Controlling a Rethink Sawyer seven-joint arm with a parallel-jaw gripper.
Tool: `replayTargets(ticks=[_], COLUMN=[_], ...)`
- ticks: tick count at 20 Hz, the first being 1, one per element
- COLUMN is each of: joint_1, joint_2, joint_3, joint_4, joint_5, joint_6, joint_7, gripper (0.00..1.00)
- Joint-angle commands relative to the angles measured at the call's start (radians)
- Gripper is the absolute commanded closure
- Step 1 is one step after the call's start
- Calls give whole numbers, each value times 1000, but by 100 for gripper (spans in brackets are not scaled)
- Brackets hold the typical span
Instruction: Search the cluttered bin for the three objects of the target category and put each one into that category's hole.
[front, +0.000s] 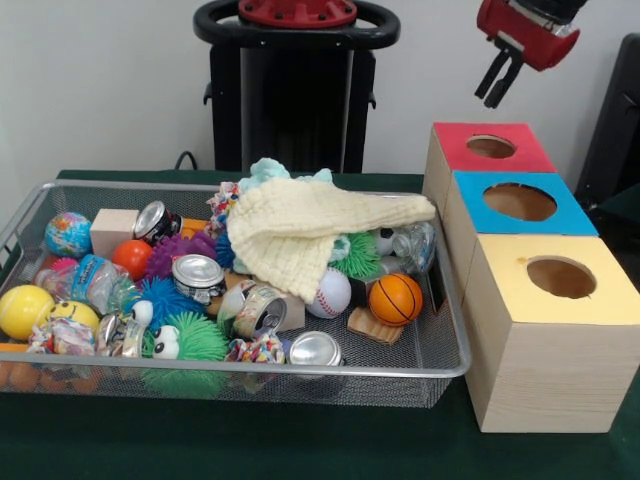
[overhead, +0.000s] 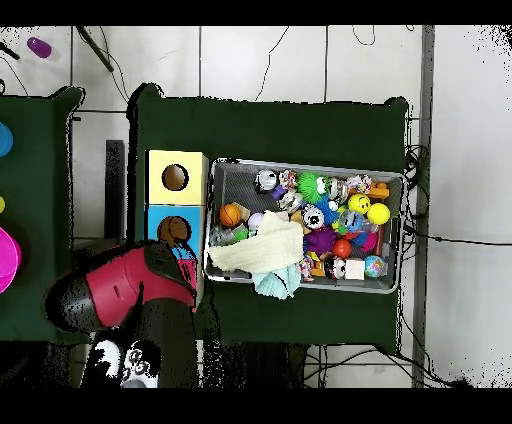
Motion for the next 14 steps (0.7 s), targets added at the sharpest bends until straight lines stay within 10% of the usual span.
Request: replayTargets(ticks=[1, 4, 7, 14], joint_1=[-2, 26, 145, 169], joint_2=[11, 51, 136, 219], joint_3=[65, 28, -120, -187], joint_4=[-102, -106, -184, -257], joint_5=[-269, -449, -746, -779], joint_6=[-143, -284, -456, -521], joint_7=[-281, -213, 89, 177], gripper=[100, 100, 100, 100])
